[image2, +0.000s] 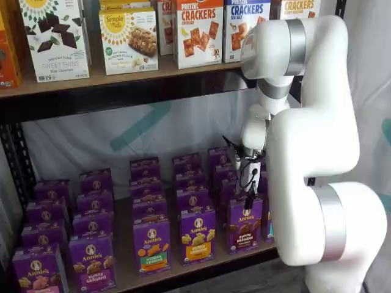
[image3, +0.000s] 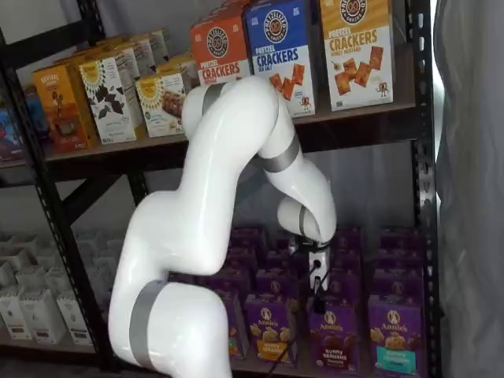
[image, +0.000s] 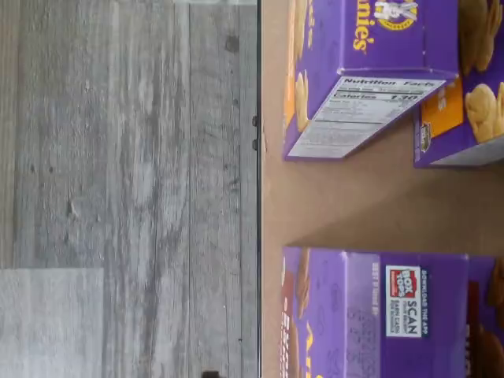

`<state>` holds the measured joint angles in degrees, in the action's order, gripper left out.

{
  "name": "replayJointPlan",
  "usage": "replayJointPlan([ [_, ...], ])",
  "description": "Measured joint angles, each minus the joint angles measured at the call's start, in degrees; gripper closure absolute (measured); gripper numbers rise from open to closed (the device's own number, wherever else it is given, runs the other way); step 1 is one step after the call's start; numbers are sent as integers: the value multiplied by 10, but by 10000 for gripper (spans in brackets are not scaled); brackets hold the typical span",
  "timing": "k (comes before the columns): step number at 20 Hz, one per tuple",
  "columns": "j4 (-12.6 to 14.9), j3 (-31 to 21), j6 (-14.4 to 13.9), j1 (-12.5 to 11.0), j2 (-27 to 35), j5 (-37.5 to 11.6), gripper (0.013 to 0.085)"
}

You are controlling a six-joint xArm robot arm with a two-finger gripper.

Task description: Pick up the purple box with a brown patch in the center, on the bottom shelf, the fifth box from the left

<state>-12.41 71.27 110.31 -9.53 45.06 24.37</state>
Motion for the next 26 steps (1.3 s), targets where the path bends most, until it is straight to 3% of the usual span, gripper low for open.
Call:
replayJointPlan([
  [1,9,6,-9,0,2,13,130],
  [3,57,42,-51,-2,17,71,130],
  [5,65,57,-60,-1,29,82,130],
  [12,48,92,-44,-1,59,85,130],
  [20,76,125,-62,-8,99,67,130],
  [26,47,138,-30,-12,131,29,130],
])
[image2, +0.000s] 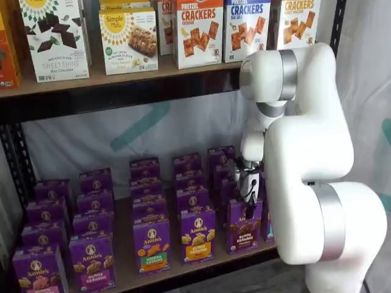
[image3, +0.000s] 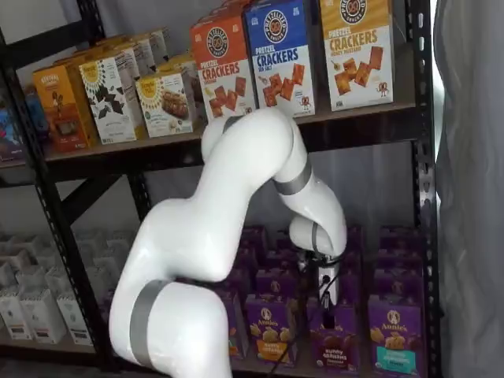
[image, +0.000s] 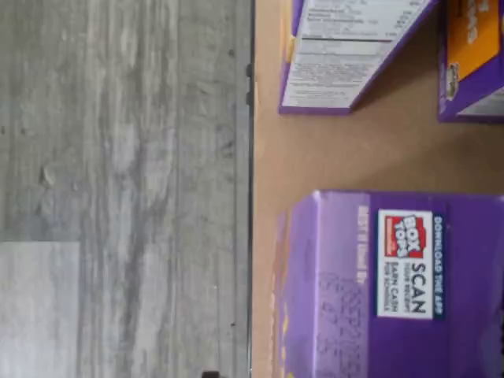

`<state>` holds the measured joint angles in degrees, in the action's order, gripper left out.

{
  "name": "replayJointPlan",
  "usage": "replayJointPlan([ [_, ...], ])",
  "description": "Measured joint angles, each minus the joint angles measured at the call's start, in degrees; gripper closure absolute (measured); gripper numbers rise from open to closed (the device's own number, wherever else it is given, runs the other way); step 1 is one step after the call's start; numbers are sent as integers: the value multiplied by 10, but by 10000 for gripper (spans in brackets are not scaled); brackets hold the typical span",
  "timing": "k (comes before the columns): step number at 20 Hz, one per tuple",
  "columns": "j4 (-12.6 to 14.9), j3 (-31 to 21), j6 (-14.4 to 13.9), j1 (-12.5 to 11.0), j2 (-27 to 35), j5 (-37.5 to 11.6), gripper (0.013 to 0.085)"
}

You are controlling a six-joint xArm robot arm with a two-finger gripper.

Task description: Pick up the purple box with a brown patch in the center, on the bottom shelf, the fifth box from the left

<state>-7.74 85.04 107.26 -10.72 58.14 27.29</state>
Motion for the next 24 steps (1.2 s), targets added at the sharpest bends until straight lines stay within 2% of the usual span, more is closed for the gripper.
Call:
replayJointPlan([
  [4,-21,5,19,0,16,-25,130],
  [10,-35,10,31,1,24,-30,130],
  [11,-35,11,31,1,24,-30,170],
  [14,-32,10,29,1,24,-29,210],
  [16,-29,10,26,2,23,-28,290],
  [17,-27,9,24,2,22,-28,290],
  [20,-24,7,20,2,20,-27,370],
  [24,-23,2,18,4,17,-31,370],
])
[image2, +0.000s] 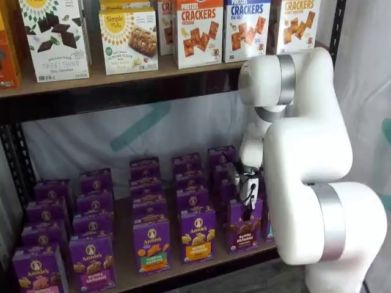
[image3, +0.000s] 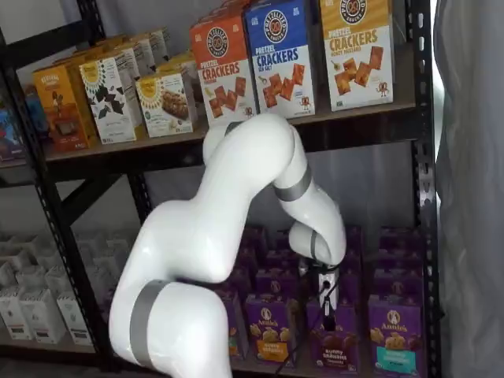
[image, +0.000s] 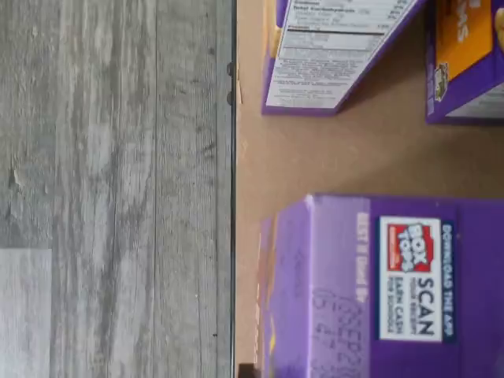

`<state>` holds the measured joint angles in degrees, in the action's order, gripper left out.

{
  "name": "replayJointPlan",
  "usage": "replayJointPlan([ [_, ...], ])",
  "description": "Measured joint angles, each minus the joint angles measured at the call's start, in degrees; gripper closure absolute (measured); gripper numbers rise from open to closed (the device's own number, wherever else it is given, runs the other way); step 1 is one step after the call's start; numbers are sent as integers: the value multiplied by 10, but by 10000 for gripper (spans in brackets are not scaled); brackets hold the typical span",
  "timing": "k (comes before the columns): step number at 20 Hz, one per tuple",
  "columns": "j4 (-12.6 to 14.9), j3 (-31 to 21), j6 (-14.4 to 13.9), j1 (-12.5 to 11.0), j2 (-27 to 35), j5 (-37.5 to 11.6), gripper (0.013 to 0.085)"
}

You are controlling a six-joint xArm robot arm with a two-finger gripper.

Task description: Pick up the purple box with a brown patch in the center, on the bottom shelf, the fifth box from the left

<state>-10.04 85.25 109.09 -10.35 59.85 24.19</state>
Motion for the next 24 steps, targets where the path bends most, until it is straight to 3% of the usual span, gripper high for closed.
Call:
replayJointPlan([
  [4,1,-5,-2,1,-2,-2,370],
  [11,-3,-15,1,3,-8,-5,530],
  [17,-10,-24,7,3,-13,-10,530],
  [20,-11,-29,7,3,-16,-10,610],
  [24,-7,-37,3,5,-21,-12,610],
])
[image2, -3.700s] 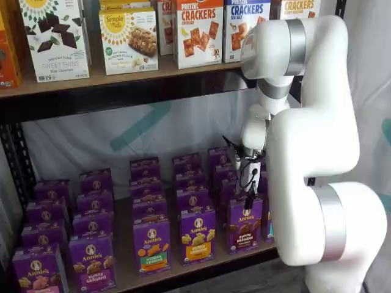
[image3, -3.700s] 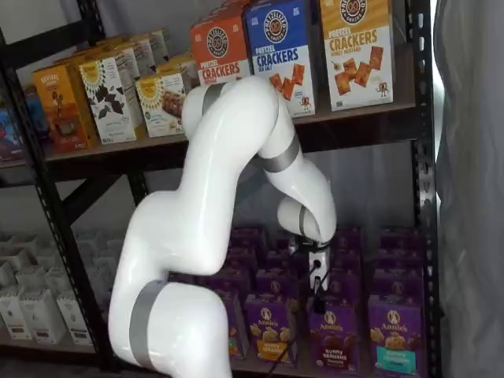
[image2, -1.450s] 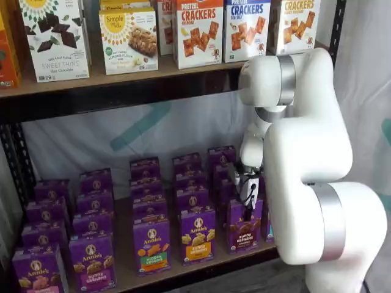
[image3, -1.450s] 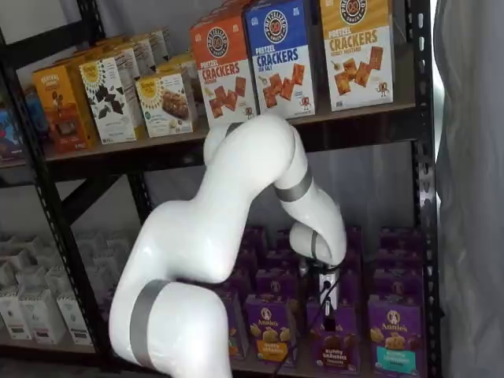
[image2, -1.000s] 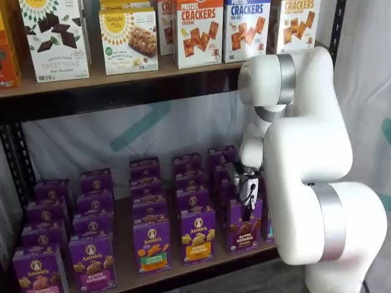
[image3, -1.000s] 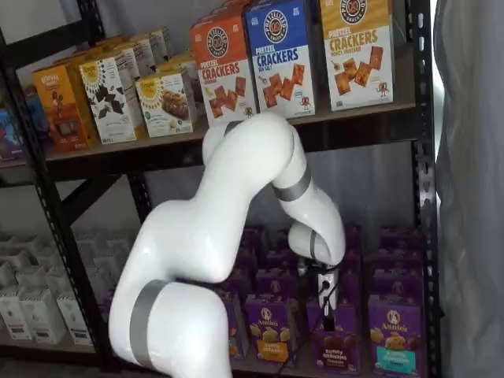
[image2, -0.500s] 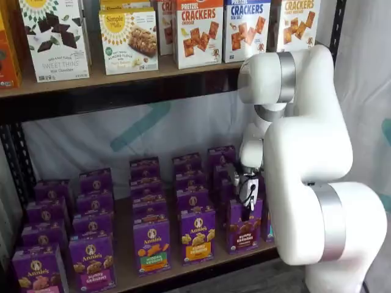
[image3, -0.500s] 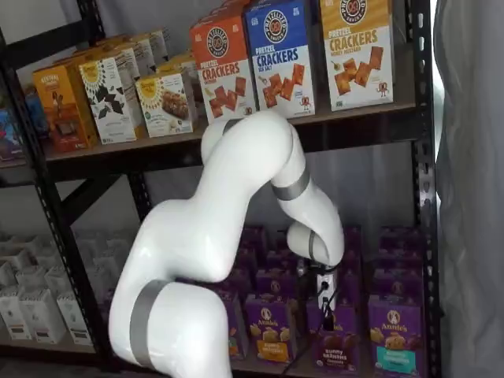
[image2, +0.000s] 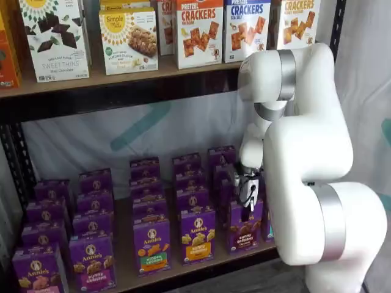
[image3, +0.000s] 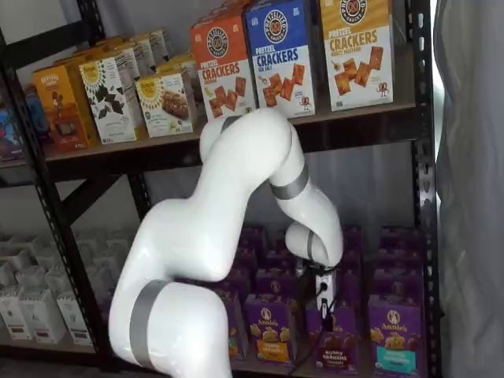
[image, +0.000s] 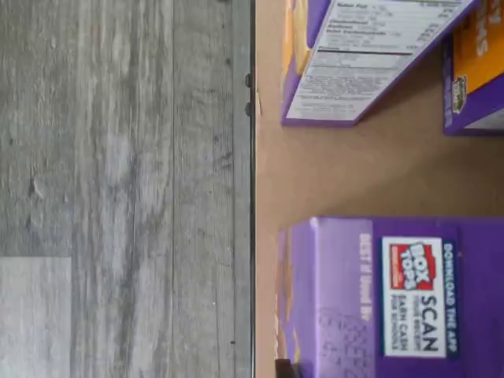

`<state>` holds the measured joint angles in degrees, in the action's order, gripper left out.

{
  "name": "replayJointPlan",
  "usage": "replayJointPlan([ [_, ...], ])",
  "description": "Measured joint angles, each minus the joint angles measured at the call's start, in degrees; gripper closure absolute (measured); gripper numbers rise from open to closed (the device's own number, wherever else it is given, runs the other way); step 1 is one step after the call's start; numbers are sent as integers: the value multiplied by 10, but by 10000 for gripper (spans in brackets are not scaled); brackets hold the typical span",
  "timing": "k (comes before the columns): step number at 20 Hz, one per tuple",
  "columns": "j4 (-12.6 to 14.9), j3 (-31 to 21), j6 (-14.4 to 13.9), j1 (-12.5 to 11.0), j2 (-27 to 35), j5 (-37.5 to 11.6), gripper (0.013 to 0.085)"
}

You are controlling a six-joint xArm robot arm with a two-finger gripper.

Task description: Pick up the purple box with a brown patch in the center, on the bottom shelf, the fifth box from the left

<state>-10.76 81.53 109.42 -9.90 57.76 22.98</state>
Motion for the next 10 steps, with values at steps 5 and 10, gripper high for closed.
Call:
replayJointPlan([
  [5,-14,-19,8,5,-14,-2,610],
  [10,-13,-55,1,11,-41,-10,610],
])
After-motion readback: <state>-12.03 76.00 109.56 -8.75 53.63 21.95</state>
